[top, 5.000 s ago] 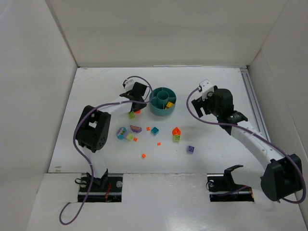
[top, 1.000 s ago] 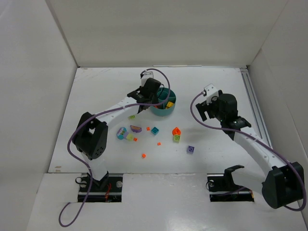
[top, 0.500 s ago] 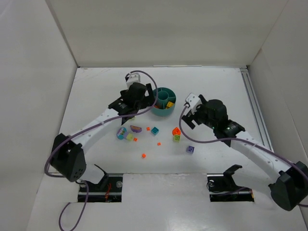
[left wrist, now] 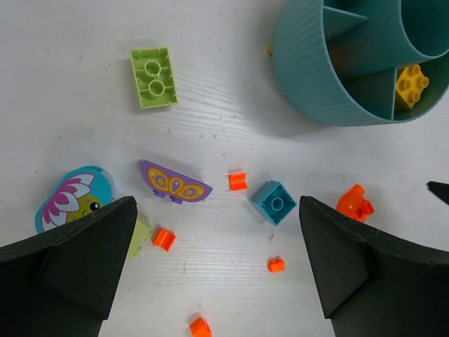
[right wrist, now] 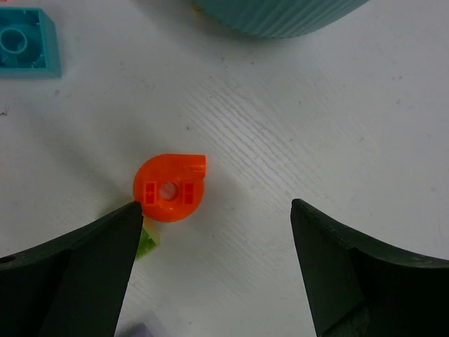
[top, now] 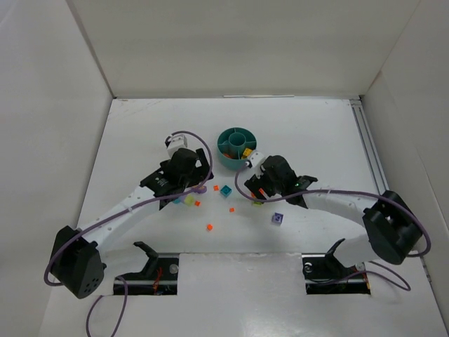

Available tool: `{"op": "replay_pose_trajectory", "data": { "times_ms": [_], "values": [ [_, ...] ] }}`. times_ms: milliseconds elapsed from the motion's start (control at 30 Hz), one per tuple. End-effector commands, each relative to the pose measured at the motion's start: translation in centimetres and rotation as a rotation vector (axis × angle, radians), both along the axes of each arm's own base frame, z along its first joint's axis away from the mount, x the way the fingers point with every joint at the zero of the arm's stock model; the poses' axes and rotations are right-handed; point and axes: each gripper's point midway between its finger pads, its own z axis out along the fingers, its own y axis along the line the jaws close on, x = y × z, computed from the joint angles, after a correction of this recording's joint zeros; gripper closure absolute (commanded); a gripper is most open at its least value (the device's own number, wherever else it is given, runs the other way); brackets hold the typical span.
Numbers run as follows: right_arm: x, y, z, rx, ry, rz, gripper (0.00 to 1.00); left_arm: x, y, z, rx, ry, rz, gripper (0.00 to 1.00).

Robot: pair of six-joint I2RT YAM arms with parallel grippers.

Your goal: Sort the legos into containers by color

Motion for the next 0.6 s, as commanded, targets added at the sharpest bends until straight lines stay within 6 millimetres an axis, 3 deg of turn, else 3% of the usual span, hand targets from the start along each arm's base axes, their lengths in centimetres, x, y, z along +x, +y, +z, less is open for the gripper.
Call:
{"op": "replay_pose_trajectory", "data": {
  "times_ms": [0,100,233,300,367,567],
  "values": [
    [1.8,2.5,2.2,0.083,-0.064,-0.027,0.1,0.2,-0.2,1.5,-0.044,-0.041,0.004,0.0],
    [1.8,2.9,1.5,0.098,-0.033,-0.043,0.14,0.1,0.0,1.4,-0.039,-0.045,0.011,0.0],
    [1.4,2.8,-0.1,0.092,0.011,-0.067,0.37,0.1,0.1,1.4,-0.044,-0.052,0.011,0.0],
    [1.4,2.7,-0.6,0.084,0.02,-0.081,0.41,-0.1,0.2,1.0,-0.032,-0.046,0.005,0.0],
    [1.8,2.6,-0.7,0.075,0.015,-0.091,0.52,0.0,-0.1,1.2,-0.043,-0.051,-0.003,0.0],
    [1.7,3.2,-1.1,0.079,0.035,-0.073,0.64,0.1,-0.2,1.3,-0.049,-0.058,-0.003,0.0]
  ]
}}
